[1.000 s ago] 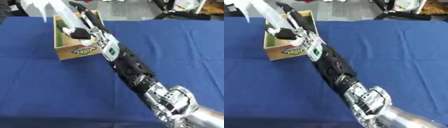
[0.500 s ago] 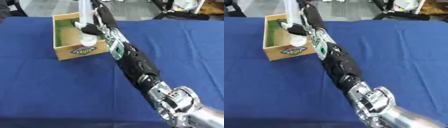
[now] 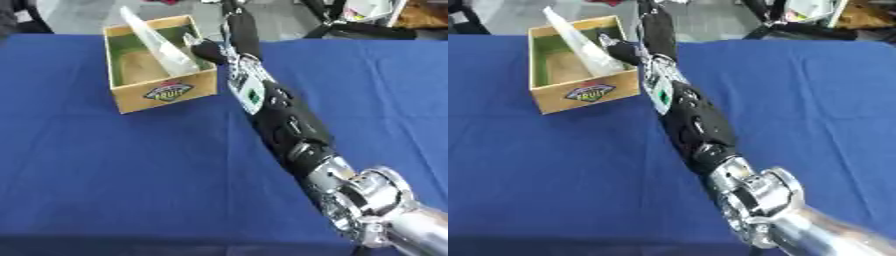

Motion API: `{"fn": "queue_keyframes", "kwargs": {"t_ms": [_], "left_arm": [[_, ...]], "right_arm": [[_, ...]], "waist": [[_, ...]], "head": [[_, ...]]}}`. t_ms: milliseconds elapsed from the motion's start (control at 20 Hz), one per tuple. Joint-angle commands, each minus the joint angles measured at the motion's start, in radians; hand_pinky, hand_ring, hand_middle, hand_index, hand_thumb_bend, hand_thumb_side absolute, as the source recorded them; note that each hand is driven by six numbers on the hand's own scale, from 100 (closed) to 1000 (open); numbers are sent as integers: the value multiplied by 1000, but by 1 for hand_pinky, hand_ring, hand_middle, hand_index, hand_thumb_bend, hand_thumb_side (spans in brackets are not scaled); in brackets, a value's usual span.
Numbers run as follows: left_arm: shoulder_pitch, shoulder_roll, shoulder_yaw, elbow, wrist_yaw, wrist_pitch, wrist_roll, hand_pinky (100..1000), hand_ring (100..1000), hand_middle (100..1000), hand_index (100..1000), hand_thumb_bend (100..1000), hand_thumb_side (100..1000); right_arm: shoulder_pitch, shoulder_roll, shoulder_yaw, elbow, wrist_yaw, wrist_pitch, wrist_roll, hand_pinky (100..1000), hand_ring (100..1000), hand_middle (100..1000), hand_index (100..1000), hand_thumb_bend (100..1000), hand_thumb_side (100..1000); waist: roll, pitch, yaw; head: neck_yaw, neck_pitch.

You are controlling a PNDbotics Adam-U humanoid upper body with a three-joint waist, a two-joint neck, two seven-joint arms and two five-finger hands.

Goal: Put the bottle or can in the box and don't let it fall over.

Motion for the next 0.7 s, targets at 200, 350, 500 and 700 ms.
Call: {"fn": "queue_keyframes", "kwargs": {"t_ms": [200, 350, 500, 700], "left_arm": [[7, 28, 14, -15, 1, 2, 5, 830, 774, 863, 936, 634, 850], [18, 37, 20, -17, -3, 3, 11, 830, 774, 863, 936, 634, 850], [32, 46, 29, -19, -10, 5, 20, 830, 774, 863, 936, 636, 848], [38, 53, 33, -20, -13, 7, 26, 830, 774, 863, 936, 637, 847]], "right_arm": [[44, -121, 54, -145, -265, -113, 92, 971, 932, 898, 1000, 404, 601], [135, -197, 85, -269, -463, -166, 170, 971, 927, 892, 1000, 306, 547], [268, -258, 93, -428, -612, -205, 223, 961, 921, 884, 1000, 261, 537], [456, -293, 64, -604, -709, -231, 257, 944, 913, 876, 1000, 231, 559]], "waist": [[-8, -26, -48], [-16, -33, -93], [-21, -41, -148], [-27, -49, -199]], "head": [[48, 5], [80, 5], [113, 5], [136, 5]]}}
